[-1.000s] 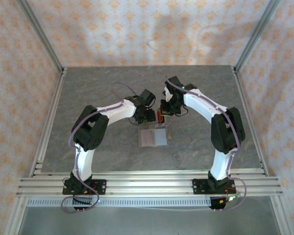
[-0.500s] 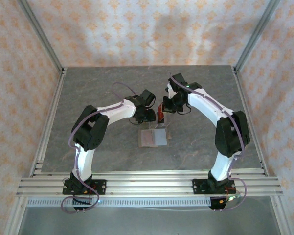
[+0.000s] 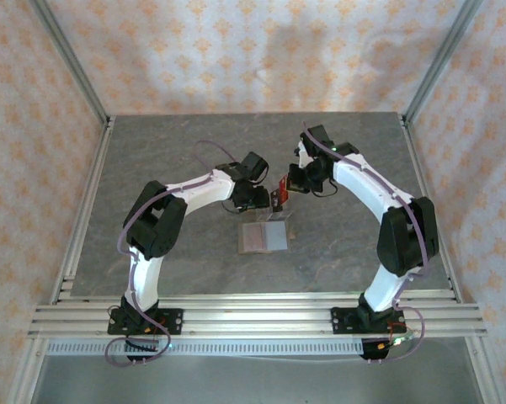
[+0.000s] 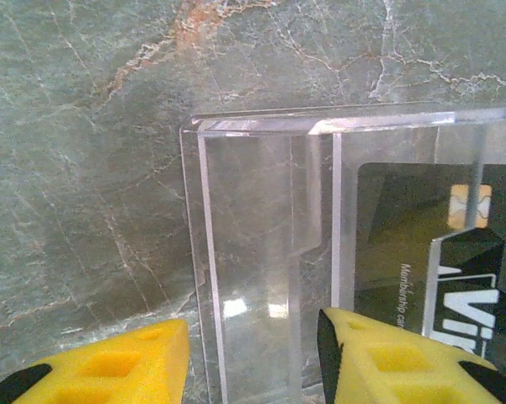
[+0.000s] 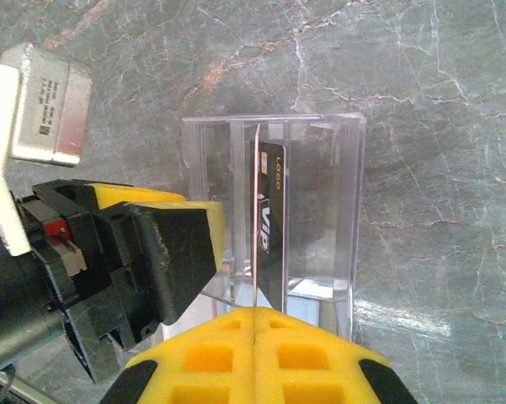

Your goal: Put the credit cards into the card holder

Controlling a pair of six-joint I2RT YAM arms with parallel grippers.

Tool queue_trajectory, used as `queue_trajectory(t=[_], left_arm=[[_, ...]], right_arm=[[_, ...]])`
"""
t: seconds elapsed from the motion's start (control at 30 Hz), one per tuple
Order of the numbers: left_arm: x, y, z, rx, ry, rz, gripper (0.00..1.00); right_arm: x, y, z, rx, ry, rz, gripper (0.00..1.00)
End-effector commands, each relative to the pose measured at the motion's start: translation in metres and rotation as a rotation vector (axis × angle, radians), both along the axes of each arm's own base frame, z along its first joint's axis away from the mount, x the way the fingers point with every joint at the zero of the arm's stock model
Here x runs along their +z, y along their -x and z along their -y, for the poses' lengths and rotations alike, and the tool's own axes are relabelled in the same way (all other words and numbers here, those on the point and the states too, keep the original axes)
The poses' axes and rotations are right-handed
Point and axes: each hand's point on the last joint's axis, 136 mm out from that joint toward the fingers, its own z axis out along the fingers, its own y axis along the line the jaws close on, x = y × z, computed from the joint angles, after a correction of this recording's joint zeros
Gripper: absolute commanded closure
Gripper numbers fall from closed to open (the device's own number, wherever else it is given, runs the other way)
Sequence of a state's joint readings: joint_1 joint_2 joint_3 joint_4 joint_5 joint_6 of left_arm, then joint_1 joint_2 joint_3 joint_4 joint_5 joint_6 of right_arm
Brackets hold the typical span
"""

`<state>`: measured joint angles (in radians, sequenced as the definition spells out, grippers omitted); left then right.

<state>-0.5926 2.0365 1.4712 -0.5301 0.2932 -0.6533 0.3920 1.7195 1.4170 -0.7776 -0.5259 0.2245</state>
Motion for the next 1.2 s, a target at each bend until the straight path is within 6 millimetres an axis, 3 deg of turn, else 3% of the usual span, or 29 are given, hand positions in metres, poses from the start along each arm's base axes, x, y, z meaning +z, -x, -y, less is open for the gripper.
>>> queue_trajectory(t=[0.0,0.27,0.53,0.57,0.63,0.97,1.17], left_arm=[[0.023,-0.001,-0.001,-0.017,0.024,0.014,0.55],[0.036,0.001,-0.003,-0.022,0.051,0.024,0.54],[0.045,0.006,-0.009,-0.029,0.068,0.025,0.54],[0.057,0.007,-0.011,-0.028,0.082,0.049,0.54],[0.058,0.012,-0.016,-0.021,0.081,0.047,0.55],[0.036,0.045,-0.040,-0.009,0.058,0.008,0.56],[0.020,0.065,-0.048,-0.012,0.048,-0.022,0.57]], right_arm=[[0.009,0.004,0.000,-0.004,-0.019,0.022,1.00],[0.011,0.011,-0.003,-0.003,-0.044,0.011,1.00],[0.012,0.033,-0.014,0.019,-0.056,0.004,1.00],[0.011,0.036,-0.016,0.021,-0.055,0.002,1.00],[0.010,0.042,-0.019,0.024,-0.058,-0.002,1.00],[-0.012,0.082,-0.042,0.049,-0.067,-0.039,1.00],[-0.029,0.095,-0.047,0.050,-0.046,-0.056,1.00]])
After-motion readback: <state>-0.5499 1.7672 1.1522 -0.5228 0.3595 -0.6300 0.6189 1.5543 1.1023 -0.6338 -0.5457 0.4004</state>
